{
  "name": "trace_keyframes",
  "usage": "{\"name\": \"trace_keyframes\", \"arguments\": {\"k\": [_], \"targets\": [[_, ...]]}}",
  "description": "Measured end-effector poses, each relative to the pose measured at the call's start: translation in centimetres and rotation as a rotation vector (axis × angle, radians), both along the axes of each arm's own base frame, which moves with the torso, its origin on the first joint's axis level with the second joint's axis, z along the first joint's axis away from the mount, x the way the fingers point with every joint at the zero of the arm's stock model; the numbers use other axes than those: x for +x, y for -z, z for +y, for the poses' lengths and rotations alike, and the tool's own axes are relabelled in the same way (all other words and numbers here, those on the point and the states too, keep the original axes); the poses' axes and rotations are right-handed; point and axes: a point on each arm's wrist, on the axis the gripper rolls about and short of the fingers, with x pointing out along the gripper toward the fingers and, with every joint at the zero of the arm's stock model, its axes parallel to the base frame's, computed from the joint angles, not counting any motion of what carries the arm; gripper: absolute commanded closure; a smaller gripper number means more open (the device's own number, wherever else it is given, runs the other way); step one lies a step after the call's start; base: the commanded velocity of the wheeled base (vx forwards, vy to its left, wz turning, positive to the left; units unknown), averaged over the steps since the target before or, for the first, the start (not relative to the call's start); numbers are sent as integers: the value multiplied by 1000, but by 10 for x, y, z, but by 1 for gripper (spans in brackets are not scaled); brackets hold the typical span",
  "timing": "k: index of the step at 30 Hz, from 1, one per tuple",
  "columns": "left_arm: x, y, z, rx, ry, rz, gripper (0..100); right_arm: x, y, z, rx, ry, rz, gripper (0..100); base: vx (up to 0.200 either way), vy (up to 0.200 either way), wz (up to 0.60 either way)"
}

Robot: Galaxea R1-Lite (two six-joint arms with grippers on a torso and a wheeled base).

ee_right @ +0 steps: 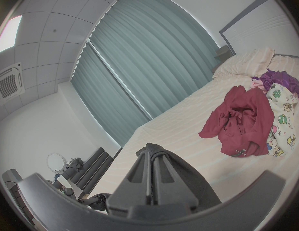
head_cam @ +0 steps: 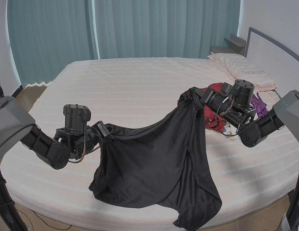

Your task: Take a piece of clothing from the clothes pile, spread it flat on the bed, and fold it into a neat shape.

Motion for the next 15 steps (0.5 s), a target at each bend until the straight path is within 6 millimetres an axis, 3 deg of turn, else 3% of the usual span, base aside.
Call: {"name": "trace_keyframes", "arguments": {"k": [1, 2, 3, 10, 15], "targets": [[5, 6, -1, 2, -5, 11, 100, 4, 5, 1, -3, 5, 8, 0, 0, 0, 0], [9, 12, -1, 6, -8, 22, 100, 7, 10, 2, -5, 7, 16, 0, 0, 0, 0], [13, 18, -1, 9, -11, 33, 0, 10, 14, 3, -8, 9, 24, 0, 0, 0, 0], [40, 55, 2, 32, -55, 90, 0, 39, 54, 12, -49, 36, 113, 0, 0, 0, 0], [55, 70, 15, 54, -125, 98, 0, 59, 85, 10, -192, 136, 113, 0, 0, 0, 0]]}}
